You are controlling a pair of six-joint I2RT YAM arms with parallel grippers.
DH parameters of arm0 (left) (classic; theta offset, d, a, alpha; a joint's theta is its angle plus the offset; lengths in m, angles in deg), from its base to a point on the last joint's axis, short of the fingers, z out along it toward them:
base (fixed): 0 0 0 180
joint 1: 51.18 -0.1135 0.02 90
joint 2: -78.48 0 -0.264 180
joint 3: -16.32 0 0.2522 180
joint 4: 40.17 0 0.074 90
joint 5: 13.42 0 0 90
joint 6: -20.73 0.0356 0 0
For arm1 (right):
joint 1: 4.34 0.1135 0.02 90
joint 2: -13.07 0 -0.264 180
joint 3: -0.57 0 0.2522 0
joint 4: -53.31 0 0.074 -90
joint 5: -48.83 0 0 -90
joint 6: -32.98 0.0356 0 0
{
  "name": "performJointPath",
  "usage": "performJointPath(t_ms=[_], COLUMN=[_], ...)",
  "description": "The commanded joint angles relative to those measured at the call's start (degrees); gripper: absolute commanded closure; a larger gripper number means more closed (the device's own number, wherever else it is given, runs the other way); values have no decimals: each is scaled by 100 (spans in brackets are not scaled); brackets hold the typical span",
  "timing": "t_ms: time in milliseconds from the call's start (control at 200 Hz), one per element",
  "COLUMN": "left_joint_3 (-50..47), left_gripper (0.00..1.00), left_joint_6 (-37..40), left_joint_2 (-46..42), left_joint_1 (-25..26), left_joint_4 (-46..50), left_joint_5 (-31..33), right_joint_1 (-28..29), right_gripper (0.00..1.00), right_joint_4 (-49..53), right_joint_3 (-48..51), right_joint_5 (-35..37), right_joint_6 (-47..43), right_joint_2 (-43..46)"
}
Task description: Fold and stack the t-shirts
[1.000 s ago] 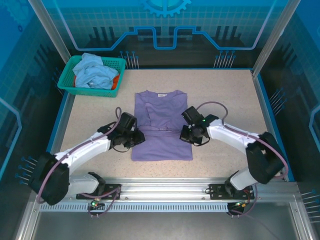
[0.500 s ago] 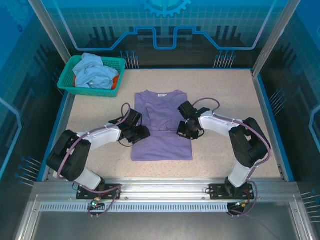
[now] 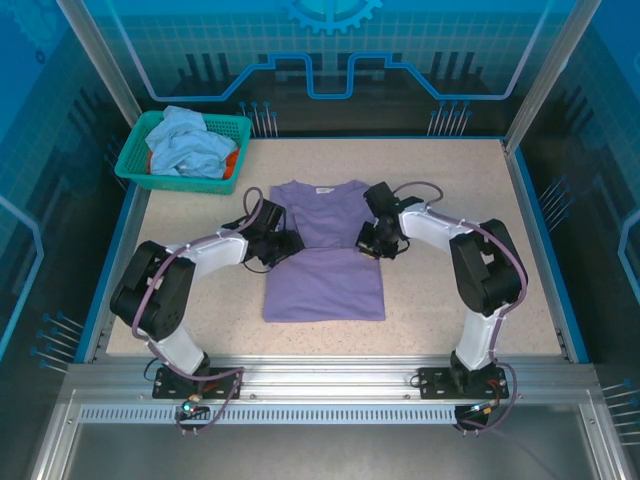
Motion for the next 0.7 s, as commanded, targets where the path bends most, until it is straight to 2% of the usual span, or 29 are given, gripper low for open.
performJointPath(t_ms=[0,115,180,360,525,695], left_joint_3=[264,446,565,827,1168,1538], left_gripper=[47,46,47,60,65,66], left_joint_6=[78,121,265,406,142,37], left_joint_2=[99,64,-83,-354,281,1057], left_joint_1=[-213,-471,-448,229,801,932], left_joint_4=[83,271,403,490,201,-49], left_joint_5=[-26,-13,-57,-307,-525,-692], right_joint_1=[-225,-489,-464,-111,-57,-145], right_gripper=[97,97,97,95,96,97], right_joint_4=[228,257,86,-168,-322,-310], right_joint_3=[-311,-309,-182,123,177,102], right_joint_5=[-107,-294,-347,-458,-649,-659], right_joint_6=[-94,-50,-129,-225,-111,-141], right_joint_2=[-191,-144,122,674,263,-210])
